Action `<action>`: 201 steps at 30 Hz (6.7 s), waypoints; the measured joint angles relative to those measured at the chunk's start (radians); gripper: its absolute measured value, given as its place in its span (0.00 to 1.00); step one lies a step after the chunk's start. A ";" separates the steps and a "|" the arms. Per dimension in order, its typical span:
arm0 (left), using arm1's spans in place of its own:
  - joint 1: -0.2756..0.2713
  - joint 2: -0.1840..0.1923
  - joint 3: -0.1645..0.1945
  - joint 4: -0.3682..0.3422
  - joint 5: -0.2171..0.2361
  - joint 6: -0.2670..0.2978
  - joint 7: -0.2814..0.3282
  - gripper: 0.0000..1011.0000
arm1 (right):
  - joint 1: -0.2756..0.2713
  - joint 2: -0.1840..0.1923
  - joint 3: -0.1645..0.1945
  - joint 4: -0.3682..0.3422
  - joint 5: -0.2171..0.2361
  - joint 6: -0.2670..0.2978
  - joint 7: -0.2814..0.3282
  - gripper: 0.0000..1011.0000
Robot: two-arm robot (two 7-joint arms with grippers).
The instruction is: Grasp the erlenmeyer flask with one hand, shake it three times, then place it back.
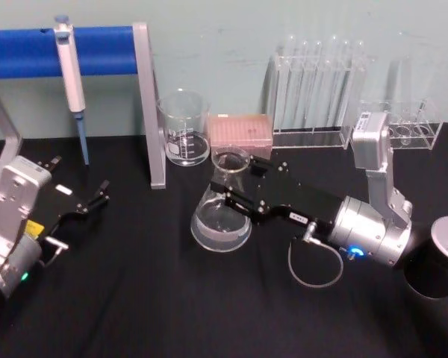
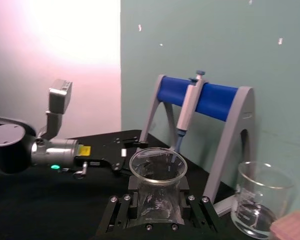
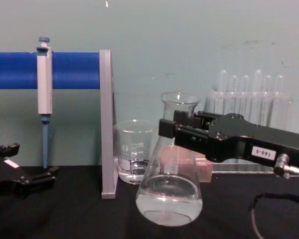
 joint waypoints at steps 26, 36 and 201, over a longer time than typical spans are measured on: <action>0.000 0.000 0.000 0.000 0.000 0.000 0.000 0.99 | -0.125 -0.042 0.240 -0.046 -0.129 -0.003 -0.525 0.45; 0.000 0.000 0.000 0.000 0.000 0.000 0.000 0.99 | -0.142 -0.055 0.272 -0.062 -0.165 0.008 -0.547 0.44; 0.000 0.000 0.000 0.000 0.000 0.000 0.000 0.99 | 0.079 -0.026 -0.046 0.266 -0.072 -0.092 0.015 0.44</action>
